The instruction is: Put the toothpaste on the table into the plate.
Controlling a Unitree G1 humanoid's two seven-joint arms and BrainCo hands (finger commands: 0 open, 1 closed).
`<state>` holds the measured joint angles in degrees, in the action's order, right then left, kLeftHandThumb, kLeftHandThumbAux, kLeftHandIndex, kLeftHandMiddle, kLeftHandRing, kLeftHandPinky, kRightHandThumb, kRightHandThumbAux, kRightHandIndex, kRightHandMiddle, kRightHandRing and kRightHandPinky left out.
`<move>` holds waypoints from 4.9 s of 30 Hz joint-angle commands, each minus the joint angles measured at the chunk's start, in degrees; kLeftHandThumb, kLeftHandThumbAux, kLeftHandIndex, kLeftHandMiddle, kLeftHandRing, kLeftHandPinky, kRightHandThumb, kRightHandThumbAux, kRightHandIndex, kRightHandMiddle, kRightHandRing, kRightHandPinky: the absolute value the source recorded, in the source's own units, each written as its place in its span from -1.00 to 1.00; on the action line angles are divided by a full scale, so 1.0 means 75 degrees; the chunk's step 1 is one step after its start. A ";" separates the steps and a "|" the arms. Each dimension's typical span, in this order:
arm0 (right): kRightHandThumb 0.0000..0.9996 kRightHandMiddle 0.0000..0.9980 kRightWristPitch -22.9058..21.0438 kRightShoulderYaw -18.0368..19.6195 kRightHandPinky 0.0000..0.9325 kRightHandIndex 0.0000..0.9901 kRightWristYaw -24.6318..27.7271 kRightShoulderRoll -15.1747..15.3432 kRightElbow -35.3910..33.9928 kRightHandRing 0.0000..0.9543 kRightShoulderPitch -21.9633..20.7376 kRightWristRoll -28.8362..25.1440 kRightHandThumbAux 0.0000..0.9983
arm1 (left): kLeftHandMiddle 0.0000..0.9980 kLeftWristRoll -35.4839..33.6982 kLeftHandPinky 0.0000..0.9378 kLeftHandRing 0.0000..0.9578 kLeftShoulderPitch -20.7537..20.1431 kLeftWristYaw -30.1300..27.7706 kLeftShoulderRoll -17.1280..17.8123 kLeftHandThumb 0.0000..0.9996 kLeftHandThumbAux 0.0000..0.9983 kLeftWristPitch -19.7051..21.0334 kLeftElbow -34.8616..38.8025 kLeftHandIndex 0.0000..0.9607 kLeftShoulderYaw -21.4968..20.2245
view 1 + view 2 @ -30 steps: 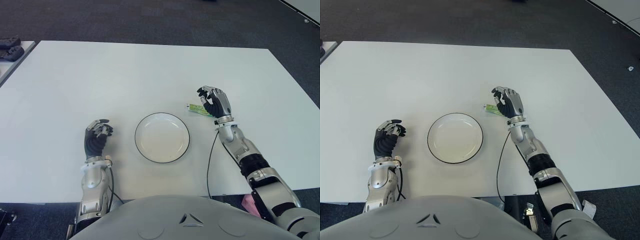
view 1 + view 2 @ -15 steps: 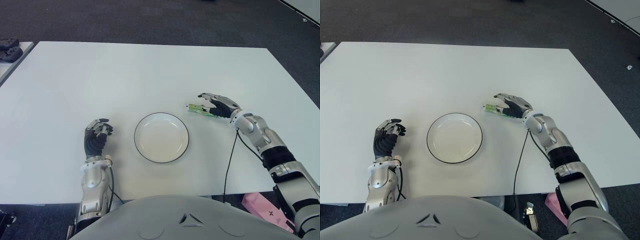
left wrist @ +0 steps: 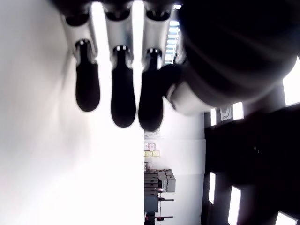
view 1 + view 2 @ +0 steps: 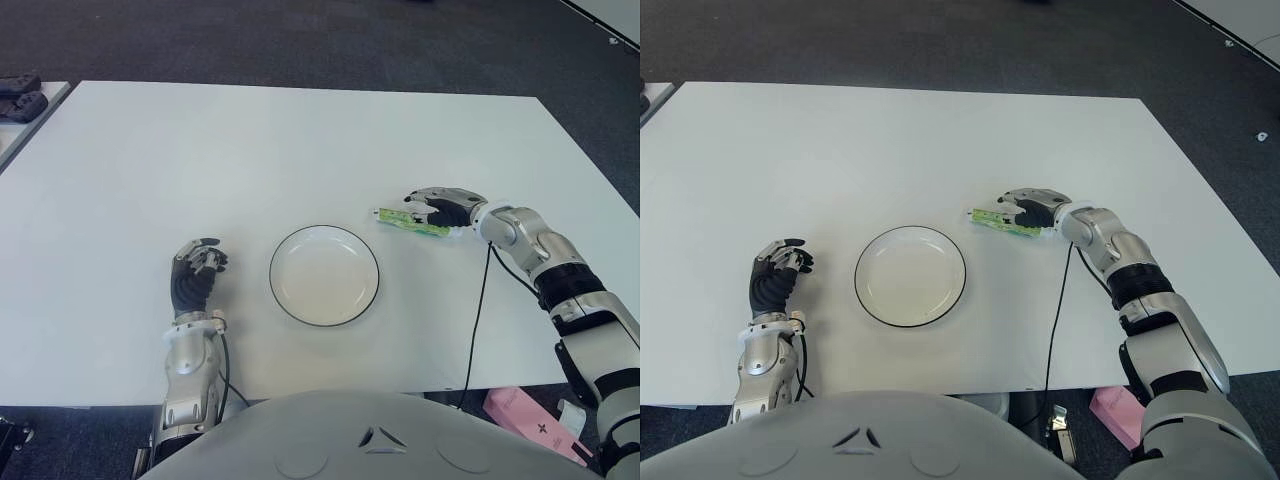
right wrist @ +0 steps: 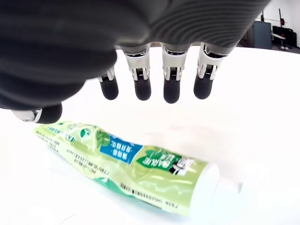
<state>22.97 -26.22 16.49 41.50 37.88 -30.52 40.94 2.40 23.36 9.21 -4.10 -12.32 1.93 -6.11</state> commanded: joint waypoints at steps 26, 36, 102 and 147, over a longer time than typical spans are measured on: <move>0.19 -1.00 -0.0397 -0.1606 -1.00 -1.00 0.0005 -0.1408 0.3173 -1.00 -0.1032 0.0975 -0.75 | 0.19 -0.0014 0.16 0.18 0.0138 0.0065 -0.0055 0.40 0.44 -0.0197 -0.0025 -0.09 -0.0031; 0.16 -1.00 -0.0369 -0.1939 -1.00 -1.00 -0.0503 -0.1592 0.3245 -1.00 -0.0826 0.1034 -0.76 | 0.21 -0.0020 0.16 0.20 0.0168 -0.0031 0.0006 0.39 0.45 -0.0323 -0.0062 -0.10 -0.0023; 0.14 -1.00 -0.3675 -0.1035 -1.00 -1.00 -0.1734 -0.0195 -0.5632 -1.00 0.4626 0.4112 -0.69 | 0.20 -0.0081 0.16 0.19 0.0132 0.0020 0.0061 0.40 0.45 -0.0409 -0.0135 -0.10 -0.0051; 0.16 -1.00 -0.3893 -0.2330 -1.00 -1.00 -0.2420 -0.0922 -0.0566 -1.00 0.2738 0.4939 -0.72 | 0.21 -0.0039 0.15 0.18 0.0260 0.0159 -0.0092 0.40 0.44 -0.0061 0.0240 -0.09 -0.0074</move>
<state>-8.48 -37.88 -8.10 35.06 25.02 -15.48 76.45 2.18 25.34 10.03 -4.32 -13.44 3.45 -6.60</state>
